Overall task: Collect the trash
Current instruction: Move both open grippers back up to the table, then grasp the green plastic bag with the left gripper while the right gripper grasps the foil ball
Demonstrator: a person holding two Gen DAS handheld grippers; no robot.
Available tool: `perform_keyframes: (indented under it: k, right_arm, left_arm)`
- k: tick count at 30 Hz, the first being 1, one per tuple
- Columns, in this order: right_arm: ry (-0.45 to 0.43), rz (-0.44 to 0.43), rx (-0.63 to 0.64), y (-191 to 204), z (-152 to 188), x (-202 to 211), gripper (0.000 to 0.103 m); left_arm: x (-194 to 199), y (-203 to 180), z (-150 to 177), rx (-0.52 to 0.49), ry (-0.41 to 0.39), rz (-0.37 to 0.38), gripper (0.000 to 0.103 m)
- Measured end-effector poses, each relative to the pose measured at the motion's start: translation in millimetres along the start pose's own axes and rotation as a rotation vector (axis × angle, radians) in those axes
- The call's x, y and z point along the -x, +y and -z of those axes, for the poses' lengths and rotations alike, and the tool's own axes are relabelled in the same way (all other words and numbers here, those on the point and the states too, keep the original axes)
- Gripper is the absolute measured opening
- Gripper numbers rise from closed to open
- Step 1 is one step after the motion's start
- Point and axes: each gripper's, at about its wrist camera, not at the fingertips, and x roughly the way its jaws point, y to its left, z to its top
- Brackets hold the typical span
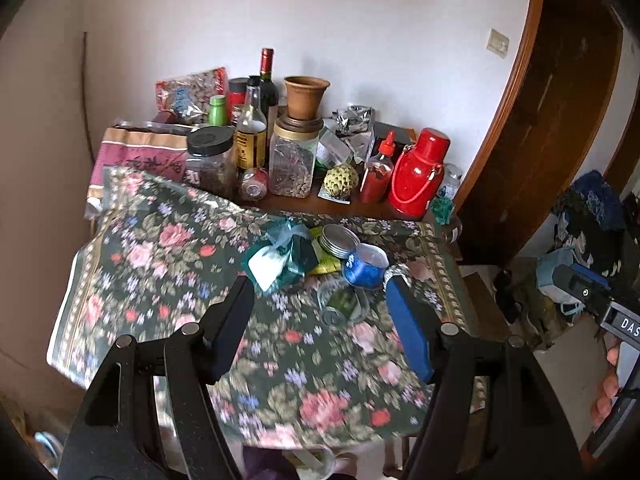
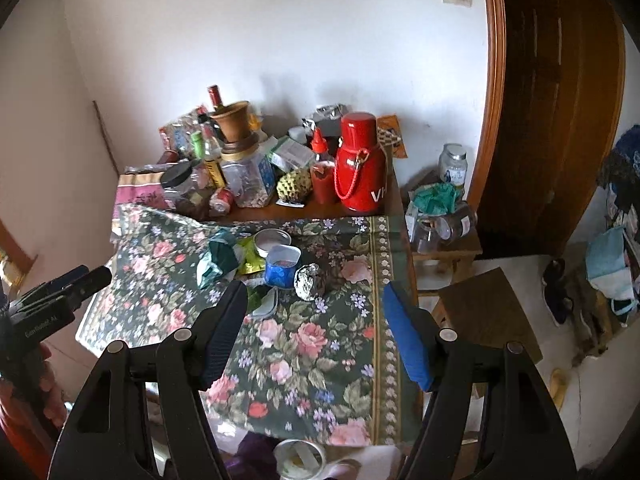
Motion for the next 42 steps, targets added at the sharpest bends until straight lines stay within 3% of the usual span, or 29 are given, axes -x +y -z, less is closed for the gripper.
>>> perform_keyframes:
  k: [10, 18, 24, 31, 35, 37, 42]
  right_arm:
    - [0.147, 0.055, -0.132, 5.6, -15.0, -102.4, 0.066]
    - [0.326, 0.065, -0.182, 1.7, -5.9, -197.7, 0.066]
    - [0.424, 0.045, -0.256, -6.9, 6.6, -248.6, 0.066]
    - [0.464, 0.007, -0.343, -20.5, 15.6, -269.7, 0.065]
    - [0.468, -0.009, -0.347, -23.8, 16.2, -272.5, 0.052]
    - [0.469, -0.008, -0.328, -23.1, 15.5, -271.3, 0.05]
    - [0.462, -0.028, -0.29, -18.1, 16.2, -263.7, 0.048]
  left_arm:
    - [-104.0, 39.9, -47.3, -0.107, 0.14, 0.04, 0.067]
    - [-197.7, 58.7, -38.7, -0.037, 0.323, 0.093, 0.067]
    - [-243.6, 54.5, -32.8, -0.042, 0.39, 0.084, 0.067]
    - [-271.2, 48.7, -26.6, -0.051, 0.43, 0.069, 0.067]
    - [-278.9, 46.3, -24.8, -0.057, 0.443, 0.076, 0.067]
    - [-280.8, 47.0, -24.7, -0.047, 0.443, 0.075, 0.063]
    - [-280.6, 49.6, -26.9, -0.028, 0.438, 0.072, 0.041]
